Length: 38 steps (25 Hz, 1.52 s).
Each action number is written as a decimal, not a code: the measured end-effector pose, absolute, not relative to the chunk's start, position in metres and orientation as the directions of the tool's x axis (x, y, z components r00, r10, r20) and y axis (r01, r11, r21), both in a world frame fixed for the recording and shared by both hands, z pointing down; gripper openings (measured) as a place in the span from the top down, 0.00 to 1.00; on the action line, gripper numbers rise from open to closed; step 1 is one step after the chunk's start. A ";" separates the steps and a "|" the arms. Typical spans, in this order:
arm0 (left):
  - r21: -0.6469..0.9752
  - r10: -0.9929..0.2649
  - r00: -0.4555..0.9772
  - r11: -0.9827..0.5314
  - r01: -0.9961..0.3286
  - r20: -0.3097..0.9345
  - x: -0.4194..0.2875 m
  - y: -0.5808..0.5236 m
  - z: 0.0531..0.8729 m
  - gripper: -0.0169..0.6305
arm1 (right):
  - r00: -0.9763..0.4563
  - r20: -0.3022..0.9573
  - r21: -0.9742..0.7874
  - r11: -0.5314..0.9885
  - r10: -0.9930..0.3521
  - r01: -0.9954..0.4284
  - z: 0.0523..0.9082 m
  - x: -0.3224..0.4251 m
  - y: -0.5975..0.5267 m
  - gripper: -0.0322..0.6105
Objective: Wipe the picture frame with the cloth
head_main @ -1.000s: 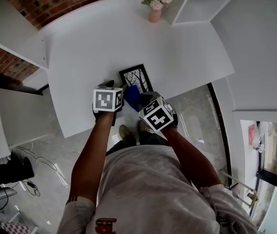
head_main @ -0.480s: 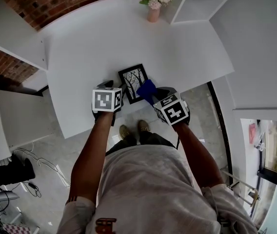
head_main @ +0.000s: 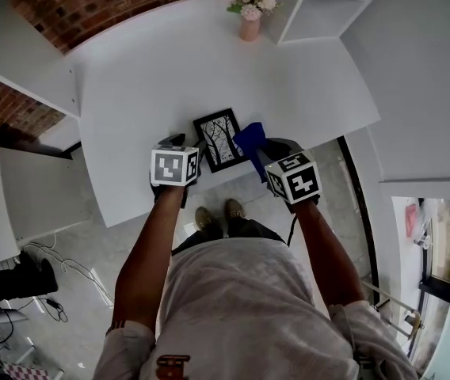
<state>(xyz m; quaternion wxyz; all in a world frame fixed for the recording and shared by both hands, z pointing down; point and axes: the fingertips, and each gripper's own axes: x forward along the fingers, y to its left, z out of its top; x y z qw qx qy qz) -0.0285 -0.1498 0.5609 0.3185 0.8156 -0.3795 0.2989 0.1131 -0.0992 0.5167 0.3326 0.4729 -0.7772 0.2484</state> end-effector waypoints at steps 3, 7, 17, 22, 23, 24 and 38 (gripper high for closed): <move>0.307 -0.467 0.556 -0.507 -0.806 0.688 -0.027 -0.152 0.541 0.63 | -0.372 0.687 -0.084 0.441 -0.624 -0.894 0.492 0.106 -0.111 0.83; 0.375 -0.514 0.666 -0.561 -0.738 0.540 -0.014 -0.153 0.495 0.63 | -0.456 0.540 -0.126 0.468 -0.707 -0.875 0.446 0.091 -0.129 0.83; 0.337 -0.616 0.760 -0.685 -0.646 0.206 -0.008 -0.140 0.387 0.75 | -0.581 0.198 -0.151 0.561 -0.789 -0.814 0.358 0.063 -0.142 0.83; 0.290 -0.650 0.758 -0.714 -0.637 0.063 -0.019 -0.131 0.340 0.85 | -0.641 0.049 -0.127 0.632 -0.766 -0.765 0.326 0.045 -0.129 0.83; 0.274 -0.656 0.754 -0.718 -0.640 0.040 -0.021 -0.129 0.333 0.87 | -0.650 0.023 -0.121 0.643 -0.760 -0.756 0.320 0.042 -0.126 0.83; 0.257 -0.662 0.749 -0.721 -0.644 0.020 -0.023 -0.127 0.326 0.90 | -0.656 -0.001 -0.115 0.652 -0.754 -0.749 0.314 0.040 -0.123 0.83; 0.171 -0.665 0.744 -0.742 -0.648 -0.069 -0.028 -0.107 0.284 0.97 | -0.674 -0.130 -0.071 0.685 -0.727 -0.725 0.281 0.030 -0.098 0.83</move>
